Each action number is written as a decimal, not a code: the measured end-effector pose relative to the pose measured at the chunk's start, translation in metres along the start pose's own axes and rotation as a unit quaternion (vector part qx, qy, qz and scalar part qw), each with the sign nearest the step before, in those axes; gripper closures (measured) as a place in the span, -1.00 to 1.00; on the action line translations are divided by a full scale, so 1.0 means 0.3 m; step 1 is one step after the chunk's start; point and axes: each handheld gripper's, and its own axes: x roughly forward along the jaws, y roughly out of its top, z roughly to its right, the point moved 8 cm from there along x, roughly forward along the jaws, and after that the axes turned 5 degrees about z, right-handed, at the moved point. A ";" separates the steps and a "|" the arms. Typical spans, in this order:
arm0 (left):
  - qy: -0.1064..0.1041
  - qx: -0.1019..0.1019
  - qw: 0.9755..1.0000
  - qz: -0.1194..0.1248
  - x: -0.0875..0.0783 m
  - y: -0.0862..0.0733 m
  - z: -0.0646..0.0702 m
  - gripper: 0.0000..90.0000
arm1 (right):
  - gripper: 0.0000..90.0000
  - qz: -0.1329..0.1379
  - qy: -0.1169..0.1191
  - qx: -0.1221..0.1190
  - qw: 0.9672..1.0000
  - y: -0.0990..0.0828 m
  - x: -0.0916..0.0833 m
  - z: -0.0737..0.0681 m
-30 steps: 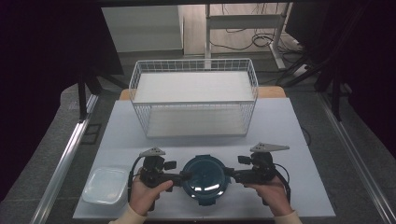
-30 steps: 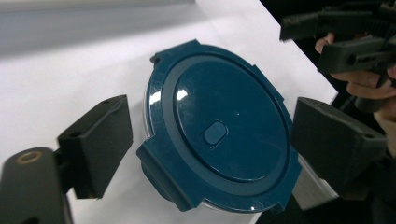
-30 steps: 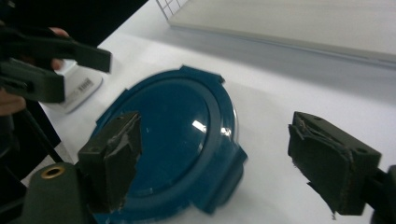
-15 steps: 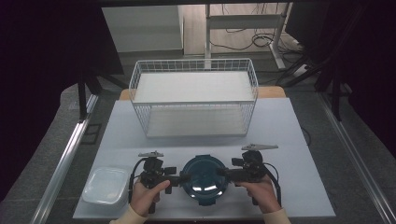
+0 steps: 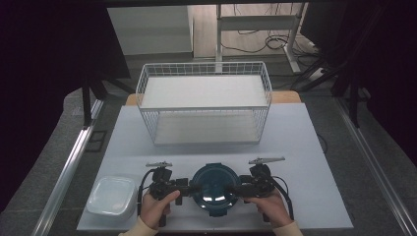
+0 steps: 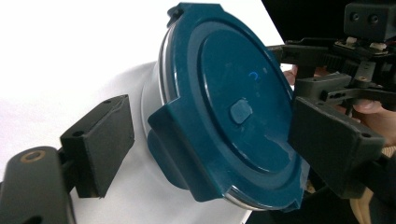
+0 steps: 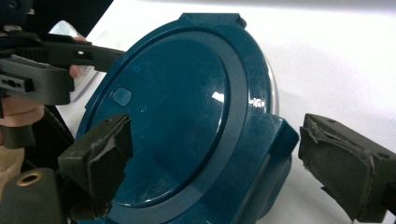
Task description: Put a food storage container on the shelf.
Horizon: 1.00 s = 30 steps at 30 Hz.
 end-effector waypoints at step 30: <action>-0.016 -0.077 0.997 -0.012 0.026 -0.036 -0.013 -0.21 | -0.40 -0.021 0.019 0.131 0.991 -0.024 0.007 0.011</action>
